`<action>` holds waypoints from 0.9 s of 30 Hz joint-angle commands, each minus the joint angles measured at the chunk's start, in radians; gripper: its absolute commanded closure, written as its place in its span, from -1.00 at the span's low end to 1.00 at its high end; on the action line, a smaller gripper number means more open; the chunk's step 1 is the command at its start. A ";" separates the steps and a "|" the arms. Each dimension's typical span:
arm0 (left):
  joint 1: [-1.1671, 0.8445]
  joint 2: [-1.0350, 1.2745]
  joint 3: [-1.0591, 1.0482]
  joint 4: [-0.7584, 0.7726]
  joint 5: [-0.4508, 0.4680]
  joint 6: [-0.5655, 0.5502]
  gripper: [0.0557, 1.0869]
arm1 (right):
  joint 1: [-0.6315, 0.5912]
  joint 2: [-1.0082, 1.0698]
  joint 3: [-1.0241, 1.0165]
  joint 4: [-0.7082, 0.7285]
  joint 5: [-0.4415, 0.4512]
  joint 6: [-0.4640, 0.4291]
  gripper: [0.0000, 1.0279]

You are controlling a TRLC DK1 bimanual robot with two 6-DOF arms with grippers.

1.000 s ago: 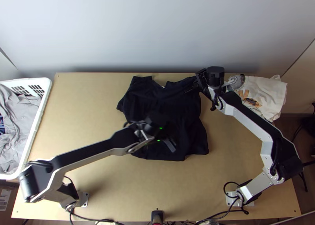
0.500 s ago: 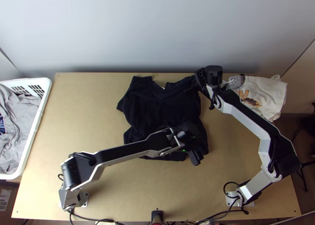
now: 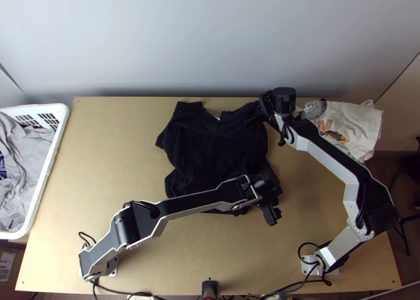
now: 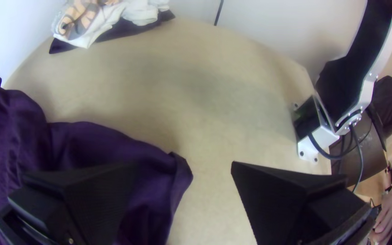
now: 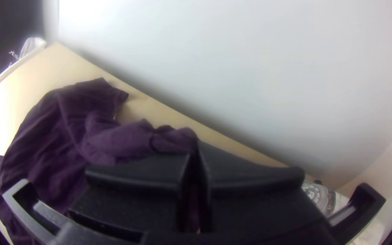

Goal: Fold the t-shirt

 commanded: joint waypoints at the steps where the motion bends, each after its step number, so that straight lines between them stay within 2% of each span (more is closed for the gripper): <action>1: -0.002 0.064 0.046 -0.014 -0.003 0.008 -0.89 | -0.002 0.002 0.005 0.001 -0.009 0.009 0.94; 5: 0.002 0.092 0.068 -0.016 -0.023 0.011 -0.89 | -0.002 0.001 0.006 0.001 -0.009 0.014 0.94; 10: 0.007 0.113 0.082 -0.016 -0.060 0.027 -0.78 | -0.001 -0.002 0.008 -0.001 -0.009 0.015 0.94; 16: 0.017 0.121 0.094 -0.016 -0.061 0.028 0.07 | -0.005 -0.009 0.006 -0.002 -0.009 0.015 0.94; 17: 0.019 0.122 0.097 -0.016 -0.061 0.028 0.27 | -0.005 -0.009 0.006 -0.002 -0.009 0.015 0.94; 18: 0.021 0.122 0.100 -0.014 -0.061 0.027 0.58 | -0.005 -0.010 0.008 -0.002 -0.010 0.015 0.94; 19: 0.022 0.122 0.100 -0.016 -0.061 0.028 0.69 | -0.005 -0.010 0.008 -0.002 -0.010 0.015 0.94; 20: 0.022 0.121 0.102 -0.014 -0.061 0.027 0.90 | -0.004 -0.012 0.009 -0.002 -0.009 0.015 0.94; 27: 0.044 0.059 0.100 -0.071 -0.063 -0.003 0.93 | -0.005 -0.024 0.002 -0.005 -0.009 0.015 0.94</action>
